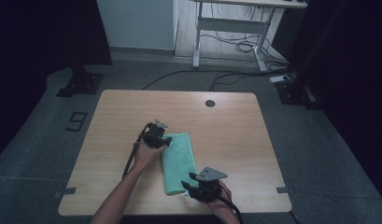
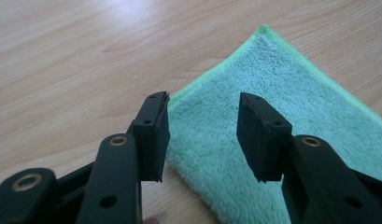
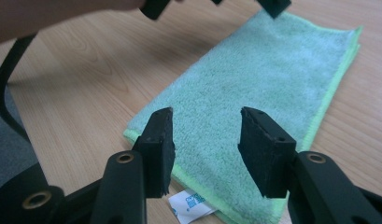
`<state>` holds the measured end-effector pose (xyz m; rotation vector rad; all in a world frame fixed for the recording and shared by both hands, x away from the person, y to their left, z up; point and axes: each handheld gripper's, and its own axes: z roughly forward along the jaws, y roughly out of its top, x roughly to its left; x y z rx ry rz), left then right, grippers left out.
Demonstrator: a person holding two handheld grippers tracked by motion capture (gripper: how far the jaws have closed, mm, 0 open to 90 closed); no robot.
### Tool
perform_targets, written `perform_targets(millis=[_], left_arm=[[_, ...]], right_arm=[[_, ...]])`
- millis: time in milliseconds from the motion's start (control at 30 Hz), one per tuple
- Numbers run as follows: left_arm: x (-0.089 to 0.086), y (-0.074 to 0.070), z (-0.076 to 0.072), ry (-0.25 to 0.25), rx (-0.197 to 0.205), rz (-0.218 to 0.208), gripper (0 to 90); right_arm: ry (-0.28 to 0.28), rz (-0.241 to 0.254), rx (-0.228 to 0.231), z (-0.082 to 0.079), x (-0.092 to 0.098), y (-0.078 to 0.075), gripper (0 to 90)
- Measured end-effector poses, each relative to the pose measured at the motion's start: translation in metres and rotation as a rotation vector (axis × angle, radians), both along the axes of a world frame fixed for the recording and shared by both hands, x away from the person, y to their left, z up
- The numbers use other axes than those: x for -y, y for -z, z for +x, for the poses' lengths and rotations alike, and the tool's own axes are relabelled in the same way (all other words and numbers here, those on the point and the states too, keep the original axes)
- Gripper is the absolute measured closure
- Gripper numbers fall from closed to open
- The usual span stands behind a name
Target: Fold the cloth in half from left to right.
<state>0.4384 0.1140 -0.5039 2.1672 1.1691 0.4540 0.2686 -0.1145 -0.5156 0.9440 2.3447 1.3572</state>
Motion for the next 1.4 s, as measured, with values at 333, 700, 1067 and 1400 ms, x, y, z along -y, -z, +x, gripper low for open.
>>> perform_targets(millis=[333, 700, 1067, 1400], left_arm=[[-0.019, 0.002, -0.014, -0.033, -0.025, 0.030, 52.3], [-0.017, 0.023, -0.012, -0.007, -0.079, 0.008, 59.4], [-0.007, 0.024, 0.006, 0.001, -0.075, 0.007, 62.6], [-0.003, 0.023, 0.012, 0.005, -0.073, -0.002, 62.7]], right_arm=[[-0.062, -0.038, -0.063, 0.012, -0.022, 0.021, 51.4], [-0.050, -0.053, -0.107, 0.020, -0.027, 0.033, 51.3], [-0.019, -0.042, -0.123, 0.023, -0.025, 0.034, 51.4], [-0.027, -0.004, -0.099, 0.020, -0.023, 0.028, 51.1]])
